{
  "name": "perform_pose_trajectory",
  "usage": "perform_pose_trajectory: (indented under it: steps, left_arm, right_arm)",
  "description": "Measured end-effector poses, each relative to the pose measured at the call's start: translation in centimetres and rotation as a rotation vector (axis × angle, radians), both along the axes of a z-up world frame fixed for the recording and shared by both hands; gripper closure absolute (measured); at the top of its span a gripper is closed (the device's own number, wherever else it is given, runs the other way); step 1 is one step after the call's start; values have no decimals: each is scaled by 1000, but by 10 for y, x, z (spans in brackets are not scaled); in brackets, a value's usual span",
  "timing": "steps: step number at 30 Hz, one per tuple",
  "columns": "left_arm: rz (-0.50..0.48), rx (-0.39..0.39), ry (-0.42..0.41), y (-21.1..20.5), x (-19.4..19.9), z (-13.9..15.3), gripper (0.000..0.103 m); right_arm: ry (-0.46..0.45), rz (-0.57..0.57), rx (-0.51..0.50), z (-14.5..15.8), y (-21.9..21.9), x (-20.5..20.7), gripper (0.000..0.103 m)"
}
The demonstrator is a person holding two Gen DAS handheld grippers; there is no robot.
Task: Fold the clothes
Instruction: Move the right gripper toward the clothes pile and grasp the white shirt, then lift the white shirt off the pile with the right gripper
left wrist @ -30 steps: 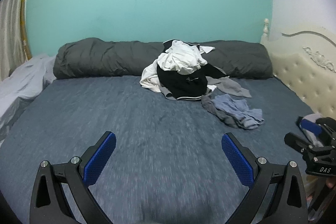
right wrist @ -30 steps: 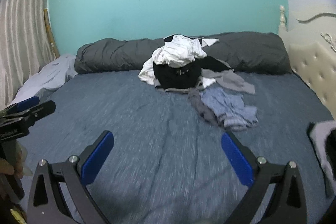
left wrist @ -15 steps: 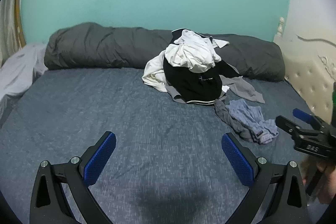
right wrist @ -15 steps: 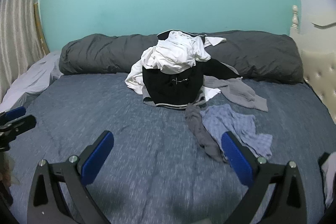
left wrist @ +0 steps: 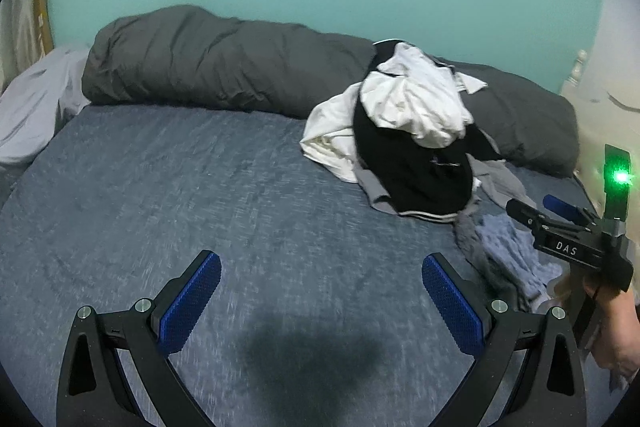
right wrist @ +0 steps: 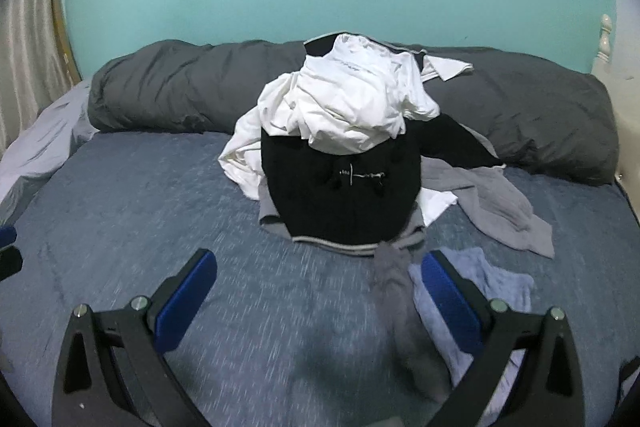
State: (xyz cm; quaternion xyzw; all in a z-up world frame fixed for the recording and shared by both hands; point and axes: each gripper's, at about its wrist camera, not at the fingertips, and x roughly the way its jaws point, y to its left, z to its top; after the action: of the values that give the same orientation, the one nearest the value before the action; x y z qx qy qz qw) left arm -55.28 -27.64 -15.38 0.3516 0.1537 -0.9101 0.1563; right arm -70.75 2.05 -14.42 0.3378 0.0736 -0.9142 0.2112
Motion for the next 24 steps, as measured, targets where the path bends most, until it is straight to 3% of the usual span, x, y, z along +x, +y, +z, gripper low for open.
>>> perform_pose_trajectory:
  steps: [7, 18, 24]
  left_arm:
    - [43, 43, -18, -37, -30, -26, 0]
    - [76, 107, -43, -68, -8, -63, 1]
    - [84, 129, -62, -74, 12, -73, 0]
  right_arm:
    - [-7, 25, 53, -20, -35, -67, 2]
    - [-22, -7, 96, -38, -86, -153, 33]
    - [3, -19, 141, -42, -110, -178, 47]
